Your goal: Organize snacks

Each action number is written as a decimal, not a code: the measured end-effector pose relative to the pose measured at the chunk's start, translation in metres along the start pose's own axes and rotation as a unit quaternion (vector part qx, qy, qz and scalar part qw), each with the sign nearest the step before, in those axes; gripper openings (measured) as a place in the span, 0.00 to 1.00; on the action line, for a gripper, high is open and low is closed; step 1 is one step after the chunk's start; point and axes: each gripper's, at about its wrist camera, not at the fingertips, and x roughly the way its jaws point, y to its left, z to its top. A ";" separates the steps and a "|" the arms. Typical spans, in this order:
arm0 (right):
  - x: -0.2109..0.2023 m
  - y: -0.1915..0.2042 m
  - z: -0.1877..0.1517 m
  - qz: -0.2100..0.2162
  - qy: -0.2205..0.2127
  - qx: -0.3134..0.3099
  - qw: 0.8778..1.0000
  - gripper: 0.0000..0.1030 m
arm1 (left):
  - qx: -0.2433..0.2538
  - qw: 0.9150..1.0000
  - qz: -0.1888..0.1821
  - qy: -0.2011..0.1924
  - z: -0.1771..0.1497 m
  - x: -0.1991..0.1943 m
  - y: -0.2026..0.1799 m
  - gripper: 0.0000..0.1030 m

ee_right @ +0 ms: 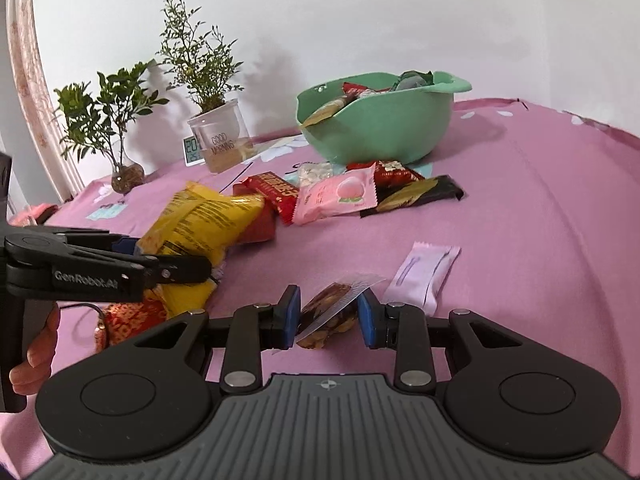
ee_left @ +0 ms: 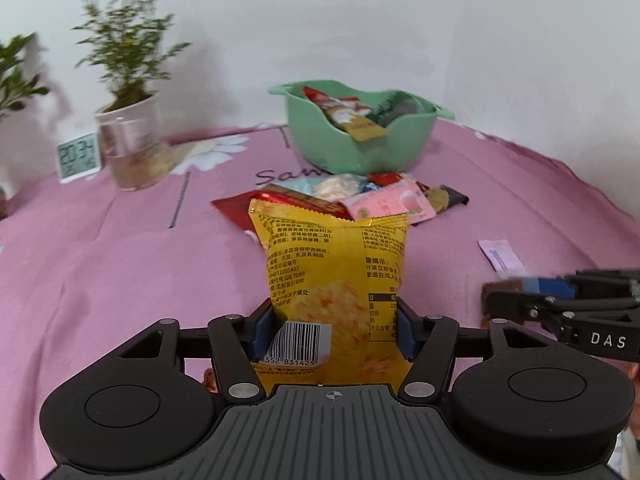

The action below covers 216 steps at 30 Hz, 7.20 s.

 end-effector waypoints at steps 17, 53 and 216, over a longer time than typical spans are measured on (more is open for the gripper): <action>-0.015 0.004 0.025 0.009 -0.046 -0.003 0.999 0.21 | -0.011 0.998 0.003 -0.055 0.029 -0.041 0.010 1.00; -0.017 -0.022 0.009 0.021 0.008 0.010 1.000 0.85 | -0.049 0.997 -0.010 -0.065 0.035 -0.042 0.032 1.00; 0.120 -0.058 0.157 -0.052 -0.113 -0.061 0.990 0.40 | 0.038 0.997 0.014 -0.071 0.185 0.035 0.013 1.00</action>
